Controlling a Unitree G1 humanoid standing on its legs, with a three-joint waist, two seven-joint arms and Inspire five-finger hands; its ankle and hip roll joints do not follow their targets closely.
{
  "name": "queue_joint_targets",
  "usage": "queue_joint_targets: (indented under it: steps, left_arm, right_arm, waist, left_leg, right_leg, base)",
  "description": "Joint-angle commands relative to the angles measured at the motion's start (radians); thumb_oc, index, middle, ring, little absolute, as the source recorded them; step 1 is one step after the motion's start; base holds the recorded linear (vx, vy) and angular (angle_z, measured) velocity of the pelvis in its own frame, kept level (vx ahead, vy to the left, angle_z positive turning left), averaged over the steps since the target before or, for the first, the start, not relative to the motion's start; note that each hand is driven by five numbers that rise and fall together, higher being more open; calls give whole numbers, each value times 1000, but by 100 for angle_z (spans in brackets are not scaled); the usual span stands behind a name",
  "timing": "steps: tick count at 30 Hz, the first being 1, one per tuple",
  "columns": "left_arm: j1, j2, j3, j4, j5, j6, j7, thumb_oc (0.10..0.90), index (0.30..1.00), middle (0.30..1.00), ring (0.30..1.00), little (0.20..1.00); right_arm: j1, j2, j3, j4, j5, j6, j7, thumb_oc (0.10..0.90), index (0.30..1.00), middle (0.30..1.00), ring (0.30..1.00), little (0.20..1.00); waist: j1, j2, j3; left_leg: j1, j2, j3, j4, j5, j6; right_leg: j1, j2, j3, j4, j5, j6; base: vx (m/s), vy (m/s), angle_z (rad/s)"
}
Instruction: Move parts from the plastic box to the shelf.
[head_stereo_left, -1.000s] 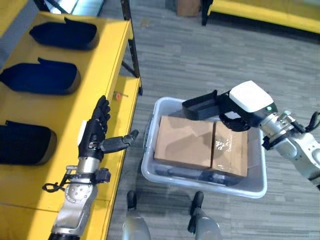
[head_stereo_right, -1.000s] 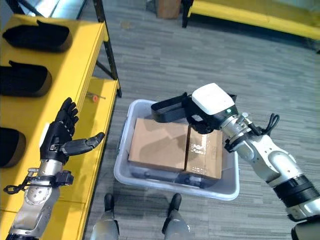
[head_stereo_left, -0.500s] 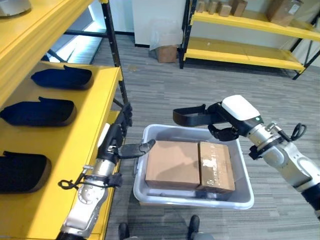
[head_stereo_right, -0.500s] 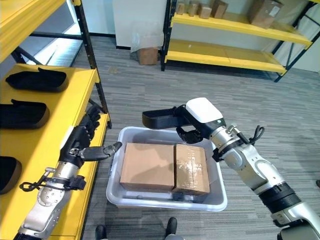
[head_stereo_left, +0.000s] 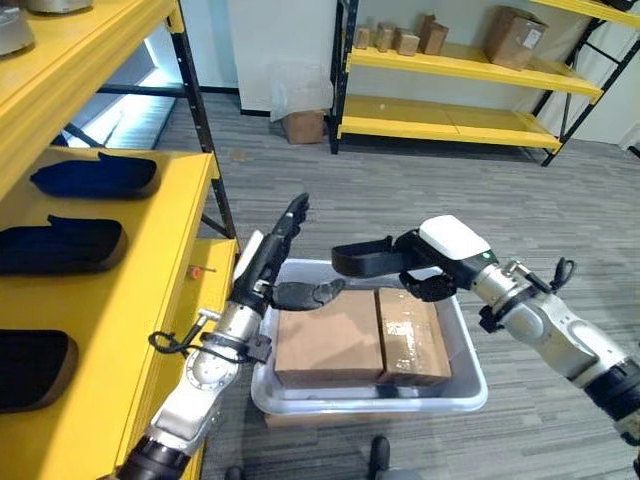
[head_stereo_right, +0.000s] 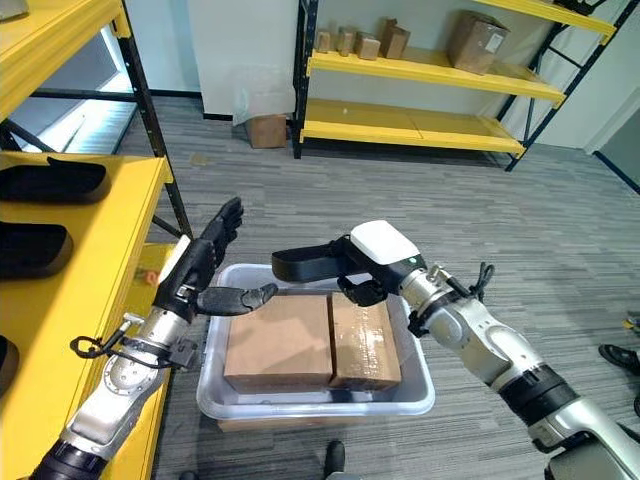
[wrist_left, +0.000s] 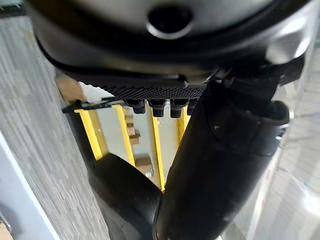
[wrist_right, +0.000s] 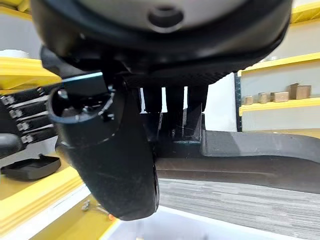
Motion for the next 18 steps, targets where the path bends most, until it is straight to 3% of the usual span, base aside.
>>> queue_joint_targets:
  steps: [1, 8, 18]
  left_arm:
    - [-109, 50, -9, -49, 83, -102, 35, 900, 1000, 1000, 1000, 1000]
    - [-176, 93, -63, -23, 228, -109, 71, 900, 1000, 1000, 1000, 1000]
    - [-219, 96, -112, -10, 264, -113, 86, 900, 1000, 1000, 1000, 1000]
  right_arm:
    - [-211, 29, -29, -21, 64, -22, -63, 400, 300, 300, 300, 300]
    - [-251, 33, 22, -19, 72, -33, -57, 400, 300, 300, 300, 300]
    - [-272, 42, 49, -16, 82, -33, -58, 400, 300, 300, 300, 300]
  waist:
    - [9, -2, -76]
    - [3, -10, -73]
    - [0, -18, -66]
  left_leg:
    - [40, 39, -13, -9, -50, -8]
    - [42, 42, -9, -9, -51, -10]
    - [42, 41, -10, -9, -52, -10]
  right_leg:
    - [35, -58, -38, 33, -38, 87]
    - [38, -56, -38, 30, -38, 87]
    - [40, -57, -35, 29, -38, 88]
  base:
    - [15, -5, -12]
    - [2, 1, -4]
    - [0, 0, 0]
